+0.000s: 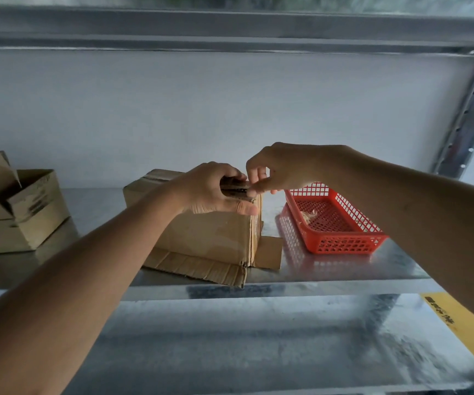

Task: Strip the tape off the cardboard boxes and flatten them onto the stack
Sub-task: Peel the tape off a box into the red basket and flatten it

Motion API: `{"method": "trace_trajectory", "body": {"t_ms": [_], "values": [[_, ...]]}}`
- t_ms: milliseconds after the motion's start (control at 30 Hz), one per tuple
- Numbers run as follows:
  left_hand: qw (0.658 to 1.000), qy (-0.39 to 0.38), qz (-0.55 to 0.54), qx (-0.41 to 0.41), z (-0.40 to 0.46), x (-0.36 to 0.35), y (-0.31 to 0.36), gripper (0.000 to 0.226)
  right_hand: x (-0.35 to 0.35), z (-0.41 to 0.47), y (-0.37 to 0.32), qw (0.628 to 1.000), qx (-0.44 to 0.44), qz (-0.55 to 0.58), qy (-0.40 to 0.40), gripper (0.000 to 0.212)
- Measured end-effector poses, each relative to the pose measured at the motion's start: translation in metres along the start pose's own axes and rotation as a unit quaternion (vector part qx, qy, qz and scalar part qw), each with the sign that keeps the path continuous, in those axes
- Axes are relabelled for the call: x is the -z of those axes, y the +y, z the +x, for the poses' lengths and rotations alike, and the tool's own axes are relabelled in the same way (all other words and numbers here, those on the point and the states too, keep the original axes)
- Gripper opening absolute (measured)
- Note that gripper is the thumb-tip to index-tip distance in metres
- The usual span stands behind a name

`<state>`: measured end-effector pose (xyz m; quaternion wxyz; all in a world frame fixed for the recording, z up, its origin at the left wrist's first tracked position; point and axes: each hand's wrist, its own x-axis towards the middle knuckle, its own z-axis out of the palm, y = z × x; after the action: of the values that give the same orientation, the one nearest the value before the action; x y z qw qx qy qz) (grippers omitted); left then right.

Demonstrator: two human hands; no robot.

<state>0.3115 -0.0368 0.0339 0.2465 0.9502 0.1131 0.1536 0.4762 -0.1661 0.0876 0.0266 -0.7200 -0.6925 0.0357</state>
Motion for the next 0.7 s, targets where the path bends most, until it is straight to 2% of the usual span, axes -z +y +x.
{"method": "trace_trajectory", "body": {"t_ms": [100,233,333,400,633,700], "values": [[1.000,-0.003,-0.016,0.002,-0.003,0.001,-0.001,0.052,0.001,0.005,-0.002,0.998,-0.009,-0.046,-0.041,0.009],[1.000,-0.001,0.010,0.002,0.000,0.000,-0.005,0.069,-0.001,0.012,-0.012,0.990,0.012,-0.124,-0.063,0.024],[0.999,-0.017,0.028,0.002,0.001,0.001,-0.005,0.068,-0.007,0.016,-0.009,0.985,0.039,-0.157,-0.055,0.020],[0.999,-0.020,0.028,0.007,0.001,0.002,-0.005,0.065,-0.006,0.017,-0.006,0.986,0.045,-0.154,-0.046,0.016],[0.999,-0.015,0.030,0.026,0.003,0.002,-0.004,0.067,-0.006,0.022,0.001,0.996,0.032,-0.086,-0.004,0.021],[0.999,-0.023,0.007,0.026,0.003,0.003,-0.004,0.056,-0.008,0.023,0.004,0.996,0.027,-0.079,0.012,0.019]]}}
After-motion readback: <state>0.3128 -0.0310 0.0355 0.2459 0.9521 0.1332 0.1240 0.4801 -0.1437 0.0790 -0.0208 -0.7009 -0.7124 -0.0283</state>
